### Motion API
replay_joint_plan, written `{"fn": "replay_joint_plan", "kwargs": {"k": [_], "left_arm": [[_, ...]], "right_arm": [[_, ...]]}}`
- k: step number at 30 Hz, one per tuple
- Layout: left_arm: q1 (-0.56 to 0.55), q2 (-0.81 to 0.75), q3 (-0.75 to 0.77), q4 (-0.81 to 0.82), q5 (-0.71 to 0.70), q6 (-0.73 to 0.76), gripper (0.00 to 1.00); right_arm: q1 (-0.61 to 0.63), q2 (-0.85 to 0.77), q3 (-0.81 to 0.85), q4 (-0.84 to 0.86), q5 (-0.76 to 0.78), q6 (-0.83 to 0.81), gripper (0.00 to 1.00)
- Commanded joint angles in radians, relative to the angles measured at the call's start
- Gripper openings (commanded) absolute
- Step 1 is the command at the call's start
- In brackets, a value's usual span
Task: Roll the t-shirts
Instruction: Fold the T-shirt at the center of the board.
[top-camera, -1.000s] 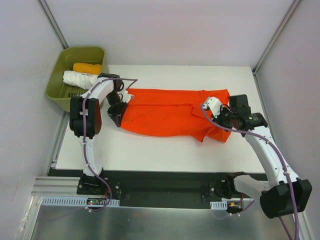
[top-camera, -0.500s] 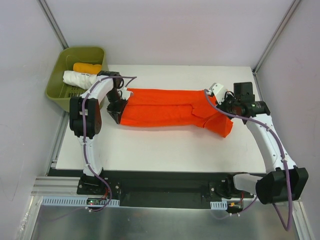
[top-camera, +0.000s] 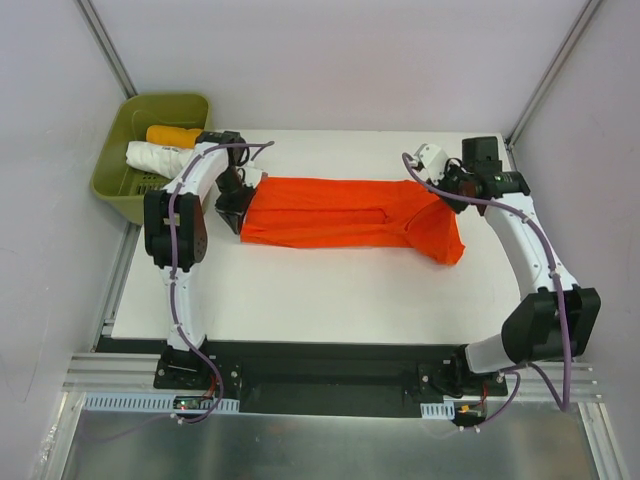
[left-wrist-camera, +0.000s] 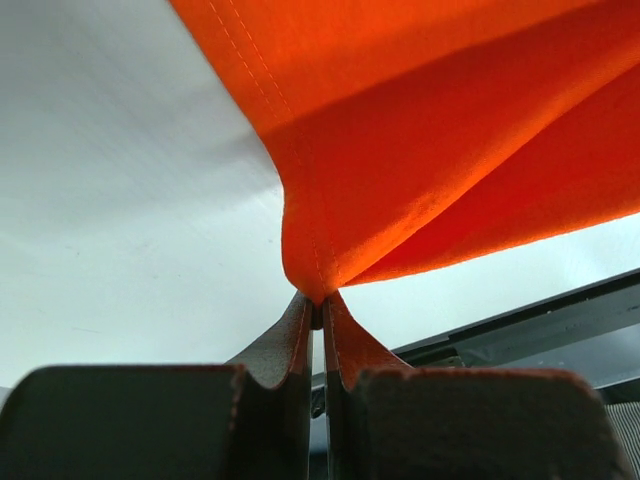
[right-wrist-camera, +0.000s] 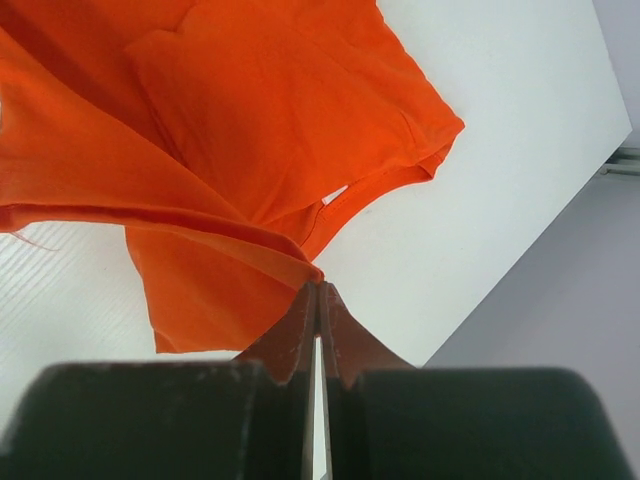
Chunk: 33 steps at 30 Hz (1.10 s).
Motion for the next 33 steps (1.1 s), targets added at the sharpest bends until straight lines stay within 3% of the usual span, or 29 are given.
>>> {"fn": "replay_joint_plan", "kwargs": {"k": [1,22,33], "left_arm": [[0.003,0.038,0.074,-0.032,-0.056,-0.005,0.00],[0.007,0.276,0.404,-0.071,-0.091,0.000,0.00],[0.007,0.306,0.451,-0.052,-0.107,-0.008,0.00]], "right_arm": [[-0.010,0.054,0.079,0.020,0.008,-0.032,0.01],[-0.044,0.355,0.323,0.028,0.034,-0.090,0.01],[-0.050,0.437,0.383,0.036,0.034,-0.096,0.01]]}}
